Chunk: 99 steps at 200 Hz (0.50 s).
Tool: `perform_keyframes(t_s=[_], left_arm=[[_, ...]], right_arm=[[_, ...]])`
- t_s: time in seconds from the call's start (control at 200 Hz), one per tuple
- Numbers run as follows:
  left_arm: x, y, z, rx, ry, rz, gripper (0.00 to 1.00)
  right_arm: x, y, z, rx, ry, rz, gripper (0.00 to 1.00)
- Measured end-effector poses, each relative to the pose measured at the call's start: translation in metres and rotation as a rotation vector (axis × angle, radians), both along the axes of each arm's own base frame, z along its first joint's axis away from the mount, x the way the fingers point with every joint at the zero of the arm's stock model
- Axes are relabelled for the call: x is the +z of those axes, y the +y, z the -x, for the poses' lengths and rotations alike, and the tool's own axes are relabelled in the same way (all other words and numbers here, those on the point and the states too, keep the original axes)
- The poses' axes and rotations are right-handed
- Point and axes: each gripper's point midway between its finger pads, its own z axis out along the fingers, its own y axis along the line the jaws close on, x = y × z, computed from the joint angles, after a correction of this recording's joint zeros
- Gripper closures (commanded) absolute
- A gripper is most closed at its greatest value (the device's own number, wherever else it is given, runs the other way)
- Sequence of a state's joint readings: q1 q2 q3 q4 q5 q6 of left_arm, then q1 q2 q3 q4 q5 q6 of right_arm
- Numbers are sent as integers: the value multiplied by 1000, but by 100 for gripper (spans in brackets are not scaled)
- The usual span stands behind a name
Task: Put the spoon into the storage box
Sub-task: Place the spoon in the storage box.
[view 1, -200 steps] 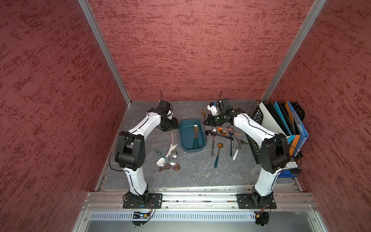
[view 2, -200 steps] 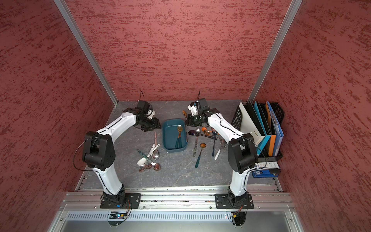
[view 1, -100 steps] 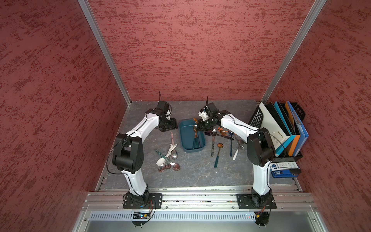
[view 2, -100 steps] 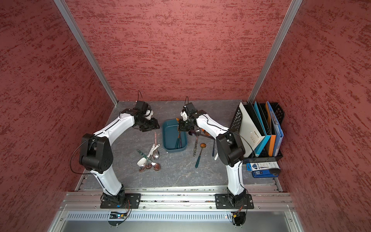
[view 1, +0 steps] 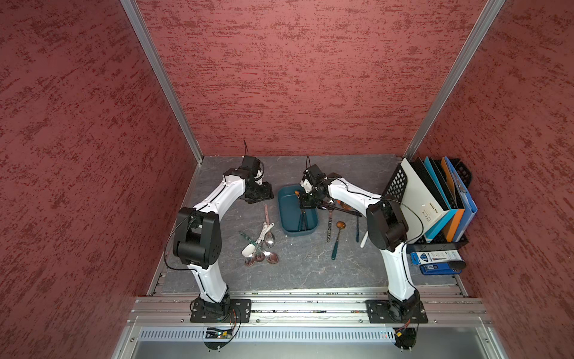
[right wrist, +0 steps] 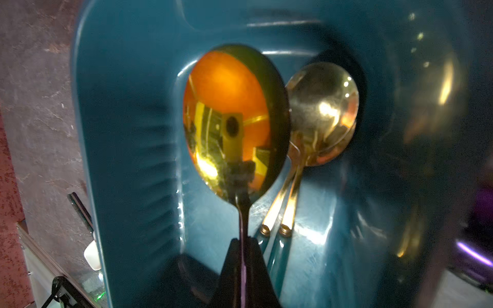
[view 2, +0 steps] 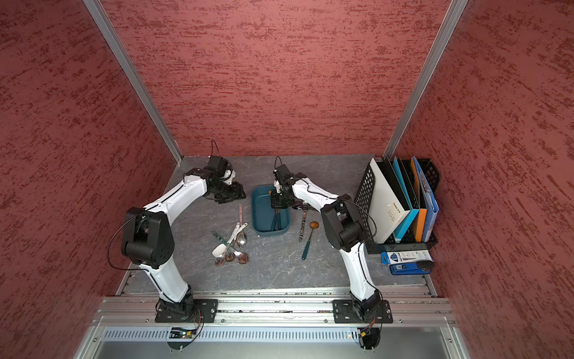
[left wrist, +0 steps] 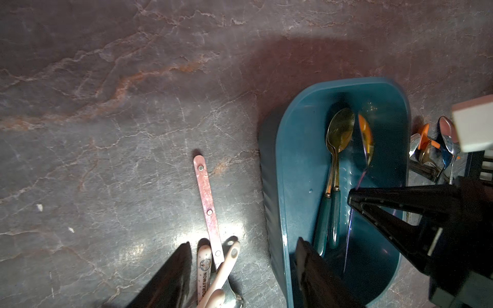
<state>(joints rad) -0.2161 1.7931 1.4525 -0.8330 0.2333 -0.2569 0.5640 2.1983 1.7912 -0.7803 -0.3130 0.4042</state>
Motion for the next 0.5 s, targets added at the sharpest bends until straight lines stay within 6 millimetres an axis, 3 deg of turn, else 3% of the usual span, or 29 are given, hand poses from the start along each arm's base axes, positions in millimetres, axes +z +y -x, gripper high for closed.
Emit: perform_keyframes(t_s=[0.496], left_arm=[[-14, 3, 7, 4, 26, -5, 34]], right_arm=[[-24, -4, -4, -12, 62, 81, 95]])
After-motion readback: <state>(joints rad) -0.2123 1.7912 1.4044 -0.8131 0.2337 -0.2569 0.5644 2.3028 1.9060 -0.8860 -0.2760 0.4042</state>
